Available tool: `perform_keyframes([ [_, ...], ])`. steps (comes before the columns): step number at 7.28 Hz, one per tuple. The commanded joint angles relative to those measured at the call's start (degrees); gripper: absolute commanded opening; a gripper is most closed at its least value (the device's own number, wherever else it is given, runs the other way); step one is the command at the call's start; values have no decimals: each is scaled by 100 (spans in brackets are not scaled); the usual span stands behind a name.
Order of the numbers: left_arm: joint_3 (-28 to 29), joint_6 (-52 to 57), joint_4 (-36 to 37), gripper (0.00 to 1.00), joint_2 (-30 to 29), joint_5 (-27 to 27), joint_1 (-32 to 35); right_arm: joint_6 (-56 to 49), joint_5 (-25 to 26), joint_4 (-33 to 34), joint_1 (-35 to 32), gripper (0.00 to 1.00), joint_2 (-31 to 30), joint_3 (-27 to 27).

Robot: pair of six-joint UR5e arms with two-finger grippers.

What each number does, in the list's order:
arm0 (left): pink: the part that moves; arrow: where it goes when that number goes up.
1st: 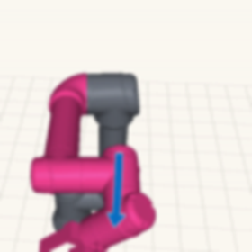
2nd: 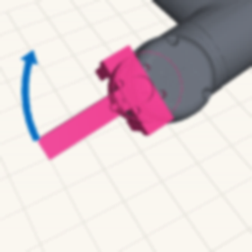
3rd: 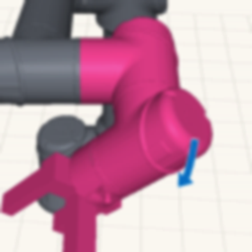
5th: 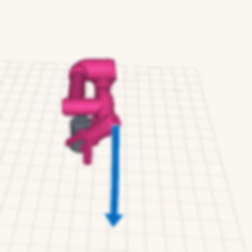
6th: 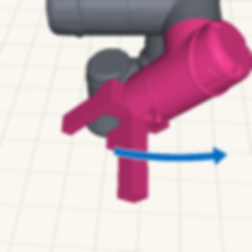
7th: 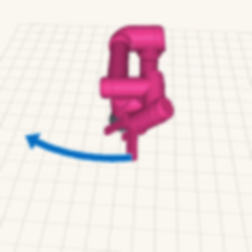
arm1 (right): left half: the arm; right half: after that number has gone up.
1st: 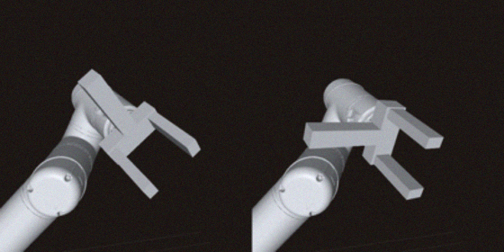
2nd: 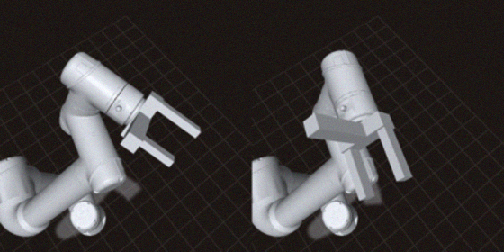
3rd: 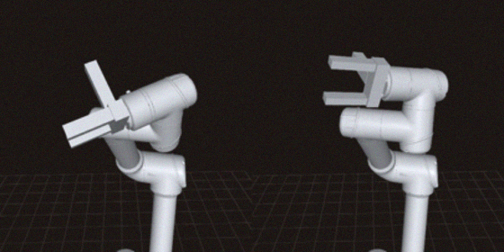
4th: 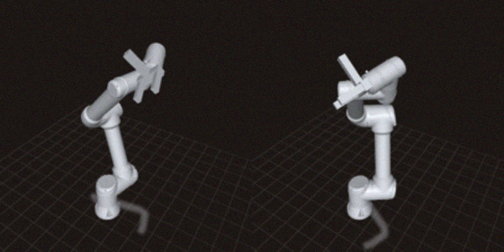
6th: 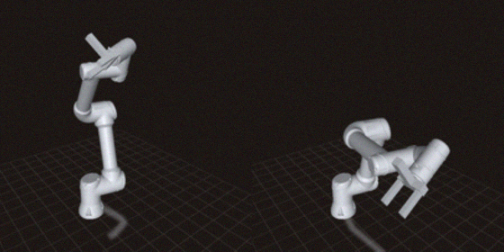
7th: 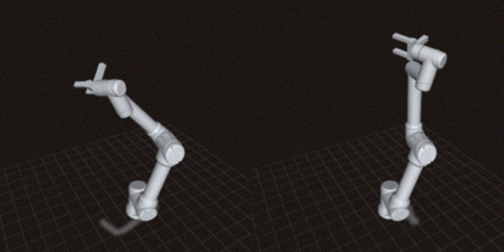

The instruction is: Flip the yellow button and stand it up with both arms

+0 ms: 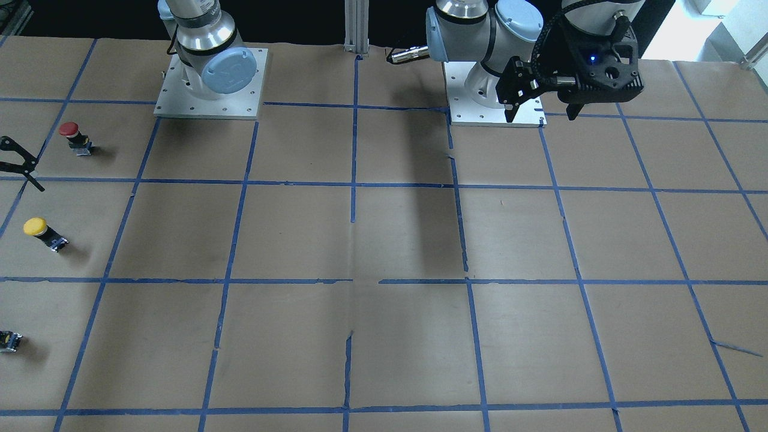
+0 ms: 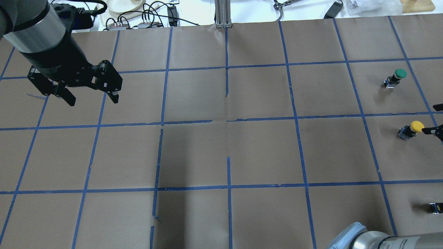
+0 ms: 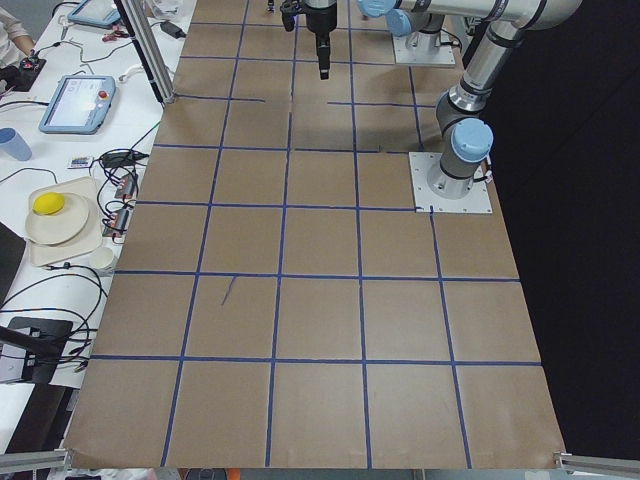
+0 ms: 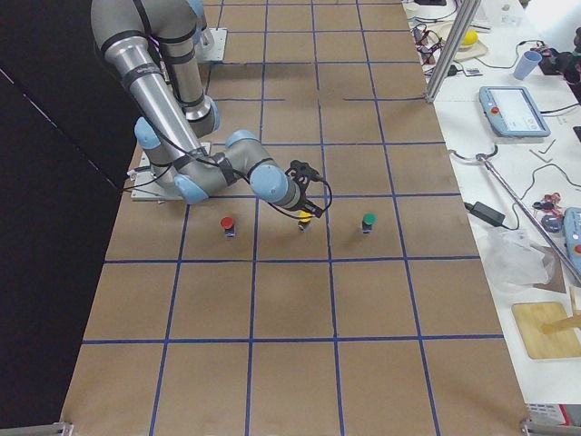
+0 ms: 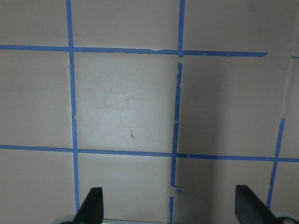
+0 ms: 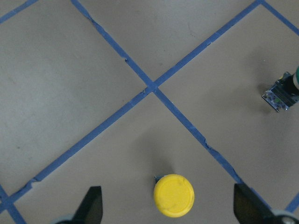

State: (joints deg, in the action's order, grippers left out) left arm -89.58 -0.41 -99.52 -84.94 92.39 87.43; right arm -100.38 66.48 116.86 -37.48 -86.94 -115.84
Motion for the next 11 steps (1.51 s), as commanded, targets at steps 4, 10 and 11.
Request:
perform_keyframes([
  [4,-165,-21,865,100,-75,-54,28,6097,1112,-2010,-1865,100,-1826,611],
  [10,-156,145,785,100,-128,-300,151,10338,1875,-2949,-4210,100,-1387,1758],
  [11,-165,259,776,100,-119,-309,169,10676,1947,-2949,-4711,100,-1387,1758],
])
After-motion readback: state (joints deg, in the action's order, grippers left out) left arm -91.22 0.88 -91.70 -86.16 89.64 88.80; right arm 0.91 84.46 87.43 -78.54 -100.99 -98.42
